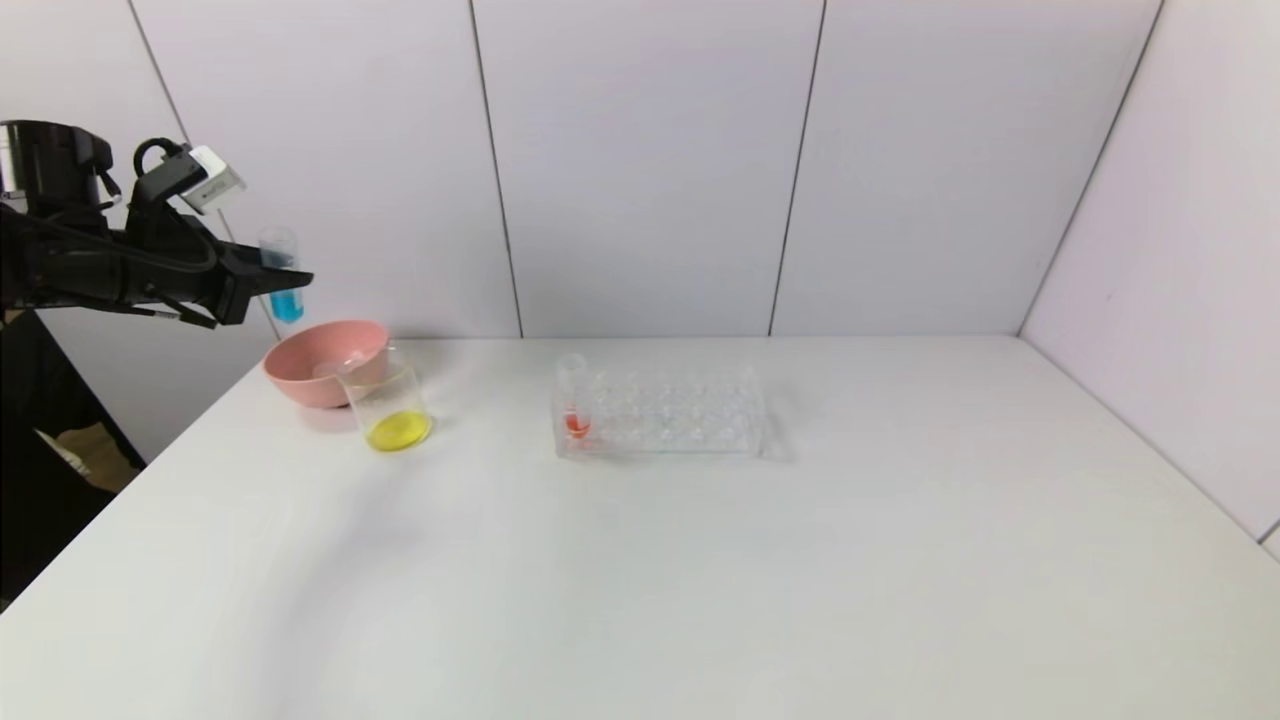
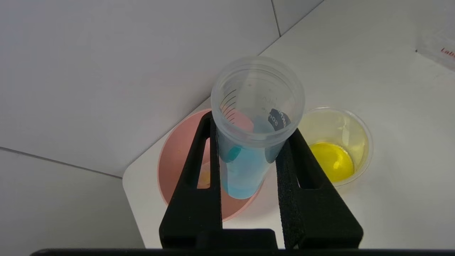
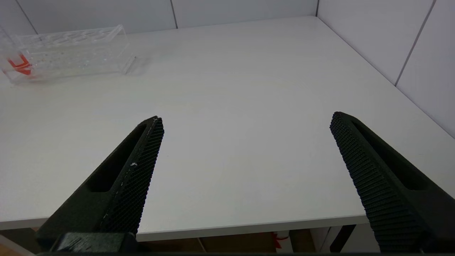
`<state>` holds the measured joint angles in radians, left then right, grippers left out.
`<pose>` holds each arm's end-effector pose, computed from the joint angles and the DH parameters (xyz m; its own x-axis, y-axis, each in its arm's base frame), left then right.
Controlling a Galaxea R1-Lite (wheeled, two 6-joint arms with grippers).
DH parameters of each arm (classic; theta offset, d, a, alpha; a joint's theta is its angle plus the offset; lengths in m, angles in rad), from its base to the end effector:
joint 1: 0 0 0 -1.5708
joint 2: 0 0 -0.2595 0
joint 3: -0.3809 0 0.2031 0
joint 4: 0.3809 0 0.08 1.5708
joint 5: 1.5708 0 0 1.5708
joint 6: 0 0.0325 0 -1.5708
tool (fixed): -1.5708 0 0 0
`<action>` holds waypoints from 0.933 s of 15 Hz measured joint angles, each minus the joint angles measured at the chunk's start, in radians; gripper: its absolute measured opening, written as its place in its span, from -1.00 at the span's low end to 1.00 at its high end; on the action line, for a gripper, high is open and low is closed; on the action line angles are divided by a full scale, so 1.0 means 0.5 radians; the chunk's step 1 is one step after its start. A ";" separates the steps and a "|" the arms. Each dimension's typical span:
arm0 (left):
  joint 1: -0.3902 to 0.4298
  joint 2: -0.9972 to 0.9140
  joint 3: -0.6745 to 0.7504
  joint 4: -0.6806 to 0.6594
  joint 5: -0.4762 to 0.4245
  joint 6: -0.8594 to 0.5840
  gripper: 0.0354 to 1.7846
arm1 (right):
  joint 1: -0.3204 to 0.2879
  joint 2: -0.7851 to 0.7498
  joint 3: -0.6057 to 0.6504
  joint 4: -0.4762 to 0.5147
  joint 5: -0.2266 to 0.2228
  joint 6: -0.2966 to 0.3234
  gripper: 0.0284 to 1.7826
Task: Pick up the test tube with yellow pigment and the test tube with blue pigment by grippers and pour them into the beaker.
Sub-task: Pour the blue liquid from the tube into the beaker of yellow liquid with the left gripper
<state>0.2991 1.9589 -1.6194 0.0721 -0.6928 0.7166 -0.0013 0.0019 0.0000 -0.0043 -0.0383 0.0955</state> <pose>0.3858 0.0973 0.2066 0.8621 -0.4025 -0.3078 0.5019 0.7619 0.4093 0.0417 -0.0013 0.0759 0.9992 -0.0396 0.0024 0.0392 0.9947 0.0954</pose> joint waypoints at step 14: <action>0.015 0.245 -0.740 1.270 0.303 1.341 -0.52 | -0.001 0.000 0.000 0.001 0.000 0.000 0.92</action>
<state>0.3068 2.0815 -1.9896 0.7070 -0.5415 1.3872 -0.0017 0.0019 0.0000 -0.0038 -0.0383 0.0957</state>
